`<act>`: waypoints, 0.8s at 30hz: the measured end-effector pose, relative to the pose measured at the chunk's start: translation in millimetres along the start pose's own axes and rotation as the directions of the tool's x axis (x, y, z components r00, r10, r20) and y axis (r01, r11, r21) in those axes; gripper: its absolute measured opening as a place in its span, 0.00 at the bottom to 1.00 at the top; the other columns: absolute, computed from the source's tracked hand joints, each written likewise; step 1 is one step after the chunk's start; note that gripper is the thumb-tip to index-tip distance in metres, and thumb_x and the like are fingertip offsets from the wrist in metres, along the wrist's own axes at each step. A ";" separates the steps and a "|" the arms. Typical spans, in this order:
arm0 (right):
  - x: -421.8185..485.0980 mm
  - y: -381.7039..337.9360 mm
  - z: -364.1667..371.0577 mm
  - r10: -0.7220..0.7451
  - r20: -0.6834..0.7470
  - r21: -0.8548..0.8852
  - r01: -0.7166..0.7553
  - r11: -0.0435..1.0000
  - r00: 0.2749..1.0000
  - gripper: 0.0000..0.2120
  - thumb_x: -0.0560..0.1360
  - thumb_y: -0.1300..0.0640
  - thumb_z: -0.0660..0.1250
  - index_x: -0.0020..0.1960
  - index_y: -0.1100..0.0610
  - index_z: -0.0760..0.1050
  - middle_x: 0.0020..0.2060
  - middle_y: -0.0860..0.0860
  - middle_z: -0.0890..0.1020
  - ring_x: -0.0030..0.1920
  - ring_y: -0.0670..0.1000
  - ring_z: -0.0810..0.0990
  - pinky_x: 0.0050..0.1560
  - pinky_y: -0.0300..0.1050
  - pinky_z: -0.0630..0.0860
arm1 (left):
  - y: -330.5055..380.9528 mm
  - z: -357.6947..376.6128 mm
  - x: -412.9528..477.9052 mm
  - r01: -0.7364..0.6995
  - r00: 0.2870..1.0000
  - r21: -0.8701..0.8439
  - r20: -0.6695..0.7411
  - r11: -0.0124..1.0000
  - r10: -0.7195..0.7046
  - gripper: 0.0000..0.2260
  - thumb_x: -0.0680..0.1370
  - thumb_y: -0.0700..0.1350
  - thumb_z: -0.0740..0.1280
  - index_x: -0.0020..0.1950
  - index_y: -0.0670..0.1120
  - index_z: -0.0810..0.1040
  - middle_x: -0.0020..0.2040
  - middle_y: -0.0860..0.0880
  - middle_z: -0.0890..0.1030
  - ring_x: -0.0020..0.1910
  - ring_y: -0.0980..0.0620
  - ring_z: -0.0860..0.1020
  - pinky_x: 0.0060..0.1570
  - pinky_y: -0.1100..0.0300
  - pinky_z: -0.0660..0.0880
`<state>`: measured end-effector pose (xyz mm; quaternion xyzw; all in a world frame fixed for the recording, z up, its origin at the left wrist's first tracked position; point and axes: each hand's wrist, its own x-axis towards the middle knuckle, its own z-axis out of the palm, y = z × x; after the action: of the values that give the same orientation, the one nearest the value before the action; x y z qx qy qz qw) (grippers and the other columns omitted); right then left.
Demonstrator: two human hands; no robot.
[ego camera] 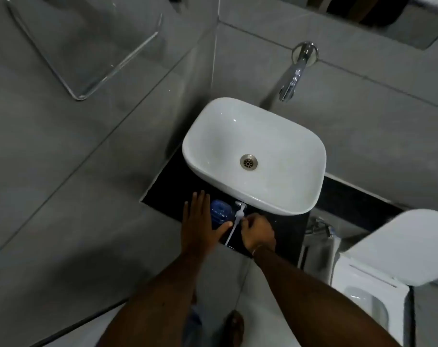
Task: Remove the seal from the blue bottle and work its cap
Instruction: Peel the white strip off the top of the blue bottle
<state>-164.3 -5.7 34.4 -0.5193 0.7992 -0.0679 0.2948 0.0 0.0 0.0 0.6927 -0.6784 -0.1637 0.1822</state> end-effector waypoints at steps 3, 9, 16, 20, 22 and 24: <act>18.2 -16.6 9.2 0.202 0.035 0.151 -0.205 0.967 0.979 0.19 0.79 0.39 0.68 0.59 0.52 0.84 0.60 0.56 0.86 0.61 0.62 0.85 0.59 0.51 0.80 | -5.1 5.7 5.3 0.003 1.000 -0.071 -0.007 0.997 -0.004 0.44 0.73 0.68 0.69 0.77 0.40 0.65 0.79 0.41 0.68 0.81 0.43 0.59 0.79 0.40 0.56; 37.3 -27.6 20.0 0.304 0.028 0.219 -0.302 0.928 0.952 0.12 0.75 0.46 0.74 0.47 0.56 0.85 0.51 0.57 0.88 0.51 0.61 0.86 0.48 0.44 0.74 | -8.0 11.3 7.3 0.024 0.999 -0.146 0.036 0.989 -0.019 0.40 0.75 0.71 0.64 0.76 0.43 0.68 0.79 0.44 0.67 0.82 0.46 0.57 0.81 0.43 0.52; -4.0 -9.9 -9.6 0.067 -0.034 0.225 -0.058 0.973 0.997 0.05 0.79 0.55 0.73 0.49 0.56 0.86 0.39 0.54 0.86 0.45 0.56 0.86 0.50 0.50 0.80 | -11.4 13.8 7.0 0.014 0.999 -0.188 0.033 0.982 -0.007 0.39 0.75 0.69 0.66 0.75 0.42 0.70 0.78 0.43 0.69 0.81 0.44 0.59 0.80 0.42 0.53; -42.6 -23.2 -46.5 0.044 -0.270 0.587 0.128 0.800 0.962 0.03 0.77 0.62 0.76 0.47 0.57 0.83 0.38 0.56 0.84 0.40 0.54 0.83 0.48 0.48 0.81 | -12.1 15.2 4.5 0.006 1.000 -0.220 -0.007 0.975 -0.008 0.37 0.74 0.66 0.70 0.73 0.41 0.71 0.76 0.42 0.71 0.80 0.44 0.62 0.79 0.41 0.56; -53.8 -41.5 -61.2 -0.003 -0.345 0.695 0.258 0.671 0.939 0.07 0.77 0.64 0.76 0.53 0.58 0.84 0.43 0.61 0.87 0.45 0.54 0.87 0.53 0.44 0.84 | -11.6 15.2 4.0 -0.004 1.000 -0.219 -0.029 0.976 -0.002 0.37 0.74 0.65 0.71 0.73 0.40 0.72 0.75 0.42 0.72 0.79 0.43 0.63 0.78 0.41 0.58; -59.4 -58.0 -66.5 -0.077 -0.387 0.704 0.349 0.618 0.919 0.10 0.77 0.66 0.75 0.57 0.57 0.84 0.45 0.59 0.88 0.48 0.50 0.88 0.56 0.39 0.83 | -11.1 14.9 3.0 -0.007 1.000 -0.210 -0.031 0.978 0.001 0.37 0.74 0.65 0.71 0.73 0.40 0.72 0.75 0.42 0.73 0.79 0.42 0.64 0.78 0.40 0.58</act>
<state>-137.5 6.6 136.5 -0.4210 0.6638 -0.5150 0.3418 2.8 -3.3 -18.3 0.6707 -0.6558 -0.2234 0.2649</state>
